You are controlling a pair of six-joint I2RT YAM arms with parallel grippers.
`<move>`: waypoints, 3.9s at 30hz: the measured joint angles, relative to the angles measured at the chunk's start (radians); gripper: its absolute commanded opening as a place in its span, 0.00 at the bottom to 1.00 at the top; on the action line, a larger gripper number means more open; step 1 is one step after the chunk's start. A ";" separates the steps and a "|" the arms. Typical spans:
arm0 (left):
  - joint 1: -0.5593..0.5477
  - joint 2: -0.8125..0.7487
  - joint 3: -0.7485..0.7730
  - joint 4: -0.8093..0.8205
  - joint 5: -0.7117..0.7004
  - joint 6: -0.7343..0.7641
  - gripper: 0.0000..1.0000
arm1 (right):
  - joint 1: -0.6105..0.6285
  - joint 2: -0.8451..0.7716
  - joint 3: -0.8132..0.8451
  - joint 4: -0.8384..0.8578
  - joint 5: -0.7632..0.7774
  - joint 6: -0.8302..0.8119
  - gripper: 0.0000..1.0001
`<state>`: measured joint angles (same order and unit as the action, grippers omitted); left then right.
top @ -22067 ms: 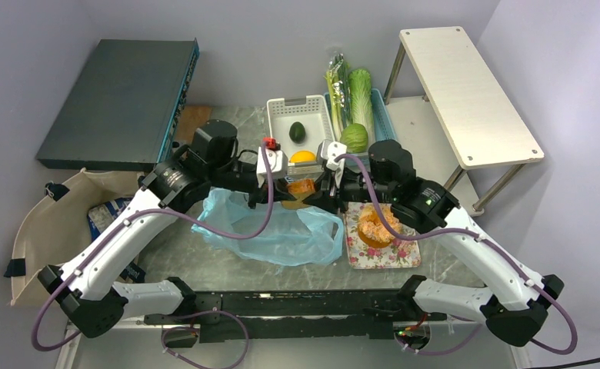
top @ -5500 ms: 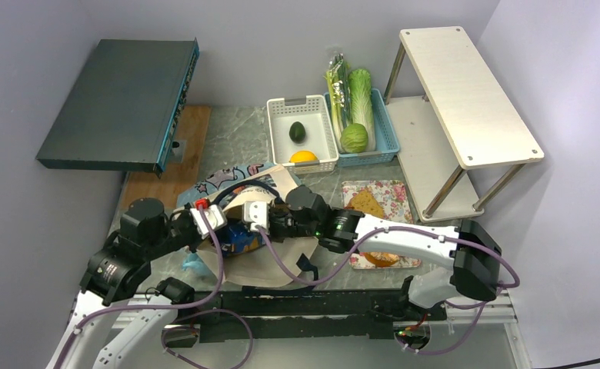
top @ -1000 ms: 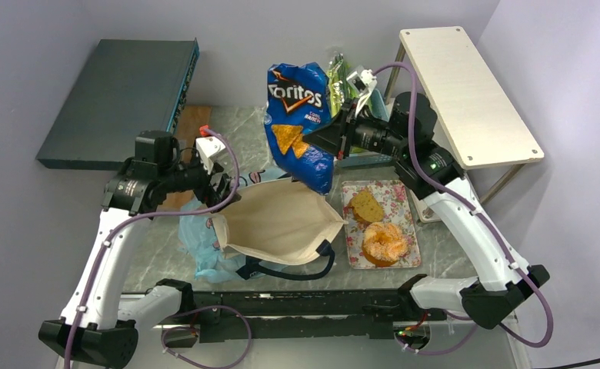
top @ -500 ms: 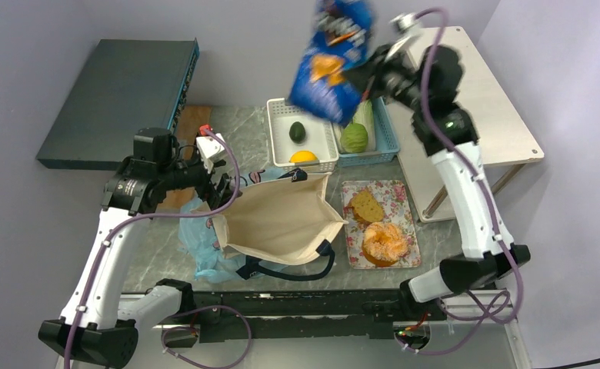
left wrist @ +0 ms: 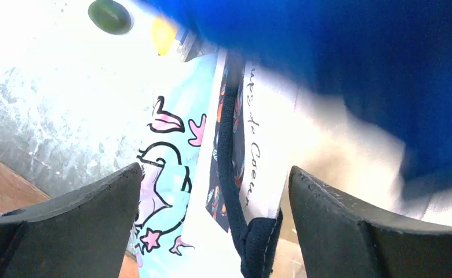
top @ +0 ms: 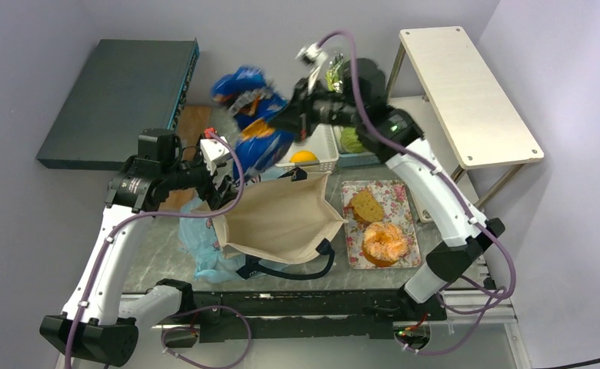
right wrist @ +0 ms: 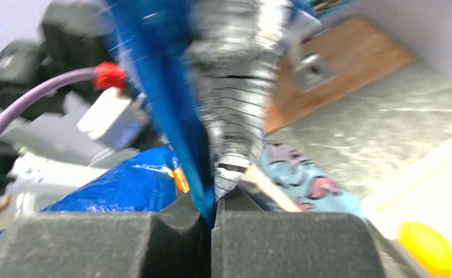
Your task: Untie the knot of the grocery bags and take out the mixed food
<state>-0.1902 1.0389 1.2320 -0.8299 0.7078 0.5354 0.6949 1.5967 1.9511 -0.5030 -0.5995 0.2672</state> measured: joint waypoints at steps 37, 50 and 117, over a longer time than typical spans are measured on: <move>-0.001 -0.031 -0.068 -0.002 -0.008 0.082 0.96 | -0.793 0.031 0.198 0.117 0.311 0.097 0.00; -0.001 -0.030 -0.068 -0.002 -0.028 0.082 0.96 | -0.834 0.317 0.327 0.235 0.304 0.138 0.00; -0.001 -0.010 -0.083 0.013 -0.043 0.085 0.97 | -0.886 0.336 0.241 0.086 0.449 -0.260 0.44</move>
<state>-0.1909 1.0294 1.1492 -0.8165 0.6651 0.6201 -0.1913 1.9331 2.1925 -0.4168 -0.1501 0.0074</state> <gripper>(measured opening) 0.969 0.467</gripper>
